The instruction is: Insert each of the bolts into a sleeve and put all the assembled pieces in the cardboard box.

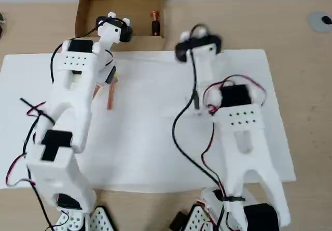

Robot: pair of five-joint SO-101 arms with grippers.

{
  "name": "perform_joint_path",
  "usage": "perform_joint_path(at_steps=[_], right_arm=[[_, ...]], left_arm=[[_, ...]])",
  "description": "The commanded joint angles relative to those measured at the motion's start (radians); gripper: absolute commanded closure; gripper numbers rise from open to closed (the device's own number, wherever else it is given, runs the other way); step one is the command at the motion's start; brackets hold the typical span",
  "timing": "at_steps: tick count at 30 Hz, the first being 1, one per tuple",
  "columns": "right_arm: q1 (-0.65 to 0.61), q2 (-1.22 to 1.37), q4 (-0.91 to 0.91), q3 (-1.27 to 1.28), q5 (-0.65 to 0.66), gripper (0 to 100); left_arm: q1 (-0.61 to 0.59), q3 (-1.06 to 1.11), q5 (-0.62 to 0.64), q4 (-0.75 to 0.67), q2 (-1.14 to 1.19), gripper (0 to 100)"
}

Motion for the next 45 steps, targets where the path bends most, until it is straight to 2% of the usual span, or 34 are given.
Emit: perform_joint_path(at_steps=[1,7,11,13,18,23,25,28,32,36,40,45], right_arm=[[-0.012,-0.03,-0.124,0.067,0.046,98.7],[-0.053,-0.028,-0.48,0.355,0.199,98.7],[0.016,-0.028,-0.669,0.503,0.21,98.7],[0.045,-0.028,-0.698,0.532,0.241,98.7],[0.048,-0.028,-0.697,0.564,0.367,98.7],[0.061,-0.036,-0.7,0.598,0.479,98.7],[0.085,-0.038,-0.701,0.575,0.456,98.7],[0.13,-0.071,-0.698,0.504,0.333,98.7],[0.166,-0.231,-0.698,0.435,0.226,98.8],[0.168,-0.473,-0.681,0.407,0.203,98.8],[0.157,-0.736,-0.552,0.39,0.178,98.8],[0.13,-0.855,-0.453,0.503,0.238,98.8]], left_arm=[[-0.003,0.044,0.011,0.0,-0.143,99],[-0.002,0.192,0.011,0.0,-0.326,99],[-0.003,0.293,0.006,0.002,-0.501,99],[-0.003,0.344,0.006,0.002,-0.599,99],[-0.002,0.445,0.009,0.003,-0.797,98],[-0.002,0.486,0.011,0.075,-0.912,98],[-0.002,0.48,0.011,0.101,-0.944,98],[-0.006,0.482,0.028,0.114,-1.01,98],[-0.009,0.496,0.038,0.126,-1.09,99],[-0.009,0.522,0.038,0.143,-1.121,99],[-0.009,0.523,0.038,0.14,-1.122,98],[-0.005,0.522,0.038,0.138,-1.127,98]])
